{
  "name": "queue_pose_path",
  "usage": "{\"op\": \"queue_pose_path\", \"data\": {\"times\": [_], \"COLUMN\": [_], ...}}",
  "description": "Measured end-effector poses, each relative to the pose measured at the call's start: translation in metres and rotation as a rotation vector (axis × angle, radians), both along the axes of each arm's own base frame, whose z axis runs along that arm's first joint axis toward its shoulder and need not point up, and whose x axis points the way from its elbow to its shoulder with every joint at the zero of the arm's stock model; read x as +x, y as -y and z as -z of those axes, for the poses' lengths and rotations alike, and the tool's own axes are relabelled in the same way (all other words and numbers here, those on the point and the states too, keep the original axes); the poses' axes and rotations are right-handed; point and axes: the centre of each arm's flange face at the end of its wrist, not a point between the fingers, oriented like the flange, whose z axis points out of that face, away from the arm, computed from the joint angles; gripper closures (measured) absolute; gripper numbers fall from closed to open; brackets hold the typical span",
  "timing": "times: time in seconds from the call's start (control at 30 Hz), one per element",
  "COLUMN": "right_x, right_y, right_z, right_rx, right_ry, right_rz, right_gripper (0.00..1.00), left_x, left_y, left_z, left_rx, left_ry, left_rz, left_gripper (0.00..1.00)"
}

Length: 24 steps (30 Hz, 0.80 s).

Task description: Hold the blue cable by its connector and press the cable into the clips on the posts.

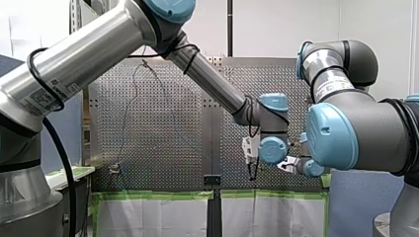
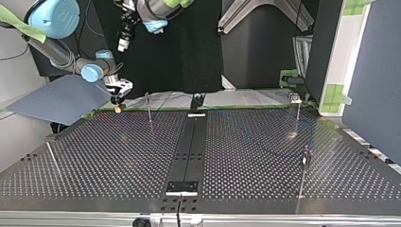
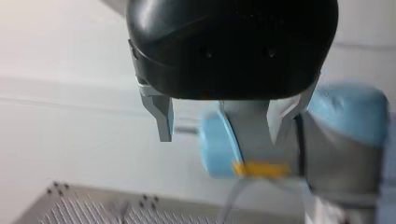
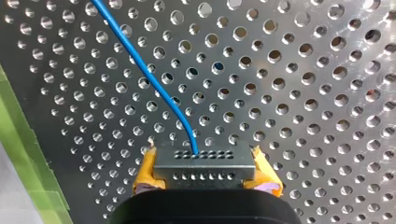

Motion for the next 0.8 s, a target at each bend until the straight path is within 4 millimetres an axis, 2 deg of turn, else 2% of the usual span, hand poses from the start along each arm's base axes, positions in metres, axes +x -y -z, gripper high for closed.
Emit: {"op": "queue_pose_path", "data": {"times": [0.07,0.27,0.47,0.8], "right_x": [0.001,0.001,0.003,0.004], "right_y": [0.000,0.000,-0.001,-0.002], "right_z": [0.000,0.000,0.000,0.000], "right_rx": [-0.001,-0.003,0.000,-0.001], "right_ry": [0.000,-0.001,-0.002,-0.003], "right_rz": [-0.001,-0.003,-0.009,-0.010], "right_gripper": [1.00,1.00,1.00,1.00], "left_x": [0.000,0.023,0.053,0.090], "left_y": [-0.002,-0.018,-0.043,-0.092], "left_z": [-0.007,-0.030,-0.054,-0.078], "left_rx": [-0.031,-0.135,-0.232,-0.233], "left_ry": [0.001,0.004,0.007,-0.001], "left_rz": [0.015,0.031,0.038,0.040], "left_gripper": [0.00,0.00,0.00,0.00]}}
